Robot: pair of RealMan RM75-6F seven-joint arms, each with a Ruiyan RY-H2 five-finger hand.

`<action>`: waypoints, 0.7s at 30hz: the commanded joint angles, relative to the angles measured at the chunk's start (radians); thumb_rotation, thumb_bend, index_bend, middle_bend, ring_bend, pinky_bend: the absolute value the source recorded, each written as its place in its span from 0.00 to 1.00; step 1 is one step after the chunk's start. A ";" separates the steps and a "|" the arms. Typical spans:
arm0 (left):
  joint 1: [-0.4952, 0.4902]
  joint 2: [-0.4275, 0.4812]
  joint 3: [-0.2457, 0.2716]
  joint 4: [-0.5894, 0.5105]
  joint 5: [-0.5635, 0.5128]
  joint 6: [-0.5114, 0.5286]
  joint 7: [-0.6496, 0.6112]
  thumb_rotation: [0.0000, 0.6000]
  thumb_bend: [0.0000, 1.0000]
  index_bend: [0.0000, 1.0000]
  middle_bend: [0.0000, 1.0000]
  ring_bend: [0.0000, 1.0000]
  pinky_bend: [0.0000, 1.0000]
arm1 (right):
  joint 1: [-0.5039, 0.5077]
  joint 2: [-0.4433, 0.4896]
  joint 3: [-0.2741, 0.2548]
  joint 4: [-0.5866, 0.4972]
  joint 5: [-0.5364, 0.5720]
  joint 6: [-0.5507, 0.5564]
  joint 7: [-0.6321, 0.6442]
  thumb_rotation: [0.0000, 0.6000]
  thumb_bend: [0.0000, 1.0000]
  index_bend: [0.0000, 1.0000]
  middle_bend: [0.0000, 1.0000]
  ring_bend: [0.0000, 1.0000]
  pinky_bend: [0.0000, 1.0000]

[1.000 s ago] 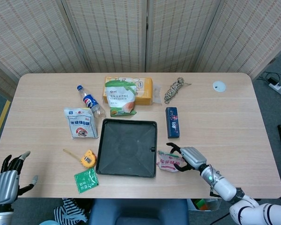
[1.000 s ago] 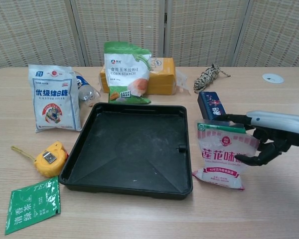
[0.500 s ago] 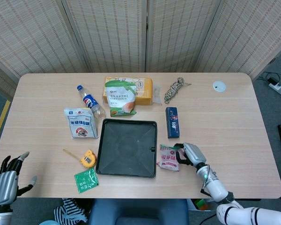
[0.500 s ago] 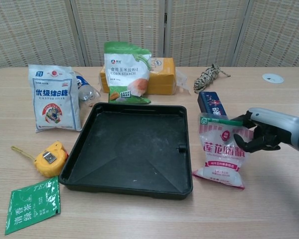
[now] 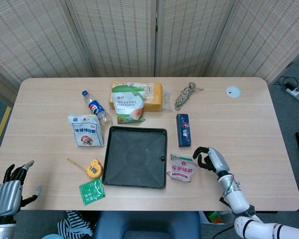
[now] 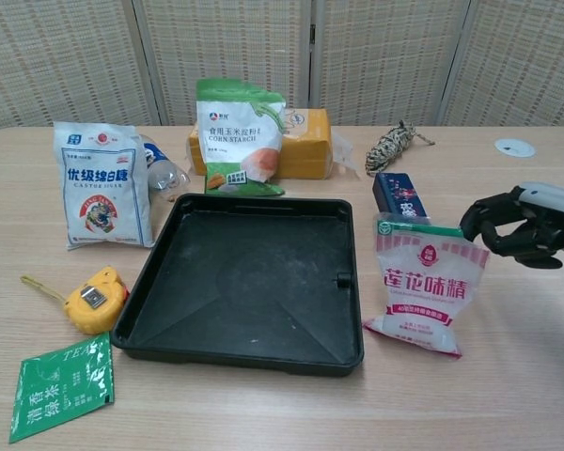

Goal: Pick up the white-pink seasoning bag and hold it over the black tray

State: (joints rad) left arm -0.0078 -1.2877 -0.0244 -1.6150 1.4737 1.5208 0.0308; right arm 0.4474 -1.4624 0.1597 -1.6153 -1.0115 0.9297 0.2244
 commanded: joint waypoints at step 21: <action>0.009 0.005 0.004 0.000 0.003 0.010 -0.005 1.00 0.35 0.15 0.22 0.20 0.08 | -0.070 0.089 -0.185 -0.104 -0.370 -0.042 0.148 1.00 0.76 0.35 0.38 1.00 0.88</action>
State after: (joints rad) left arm 0.0008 -1.2828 -0.0199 -1.6150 1.4770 1.5311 0.0260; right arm 0.3838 -1.3756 -0.0183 -1.7176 -1.3709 0.8769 0.3698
